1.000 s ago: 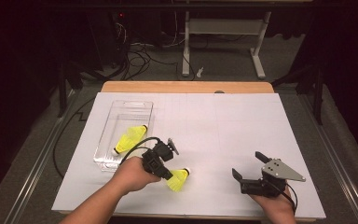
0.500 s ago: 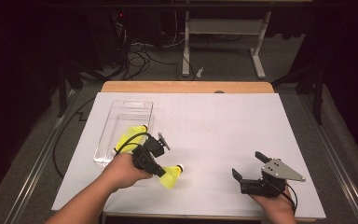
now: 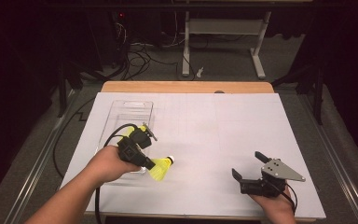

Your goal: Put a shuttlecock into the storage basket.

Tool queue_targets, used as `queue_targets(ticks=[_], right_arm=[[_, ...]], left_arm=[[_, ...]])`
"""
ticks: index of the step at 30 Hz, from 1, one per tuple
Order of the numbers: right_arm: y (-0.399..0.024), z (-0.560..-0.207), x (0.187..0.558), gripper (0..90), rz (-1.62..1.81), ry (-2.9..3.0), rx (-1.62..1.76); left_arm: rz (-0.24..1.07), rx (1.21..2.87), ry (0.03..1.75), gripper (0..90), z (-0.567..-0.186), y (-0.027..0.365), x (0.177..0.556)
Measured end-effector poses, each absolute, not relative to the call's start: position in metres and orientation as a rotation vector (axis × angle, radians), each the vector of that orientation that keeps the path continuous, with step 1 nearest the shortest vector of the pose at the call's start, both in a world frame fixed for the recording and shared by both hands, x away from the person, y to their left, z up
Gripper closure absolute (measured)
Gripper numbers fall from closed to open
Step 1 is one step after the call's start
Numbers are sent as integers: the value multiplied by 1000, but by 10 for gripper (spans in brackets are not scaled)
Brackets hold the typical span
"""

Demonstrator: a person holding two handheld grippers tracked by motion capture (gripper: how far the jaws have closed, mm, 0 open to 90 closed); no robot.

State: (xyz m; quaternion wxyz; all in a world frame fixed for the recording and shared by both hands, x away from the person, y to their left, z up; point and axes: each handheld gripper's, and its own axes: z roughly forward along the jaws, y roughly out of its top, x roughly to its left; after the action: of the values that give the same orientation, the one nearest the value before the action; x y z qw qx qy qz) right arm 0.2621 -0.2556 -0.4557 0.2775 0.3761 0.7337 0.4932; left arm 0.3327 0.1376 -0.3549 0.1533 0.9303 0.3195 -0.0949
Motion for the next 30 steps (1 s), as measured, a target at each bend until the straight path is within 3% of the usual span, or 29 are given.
queue_targets(ticks=[30], right_arm=[[-254,-457,262,3,1319,1975,1011]], left_arm=[[-209,2547,1147,877,-335,214,353]])
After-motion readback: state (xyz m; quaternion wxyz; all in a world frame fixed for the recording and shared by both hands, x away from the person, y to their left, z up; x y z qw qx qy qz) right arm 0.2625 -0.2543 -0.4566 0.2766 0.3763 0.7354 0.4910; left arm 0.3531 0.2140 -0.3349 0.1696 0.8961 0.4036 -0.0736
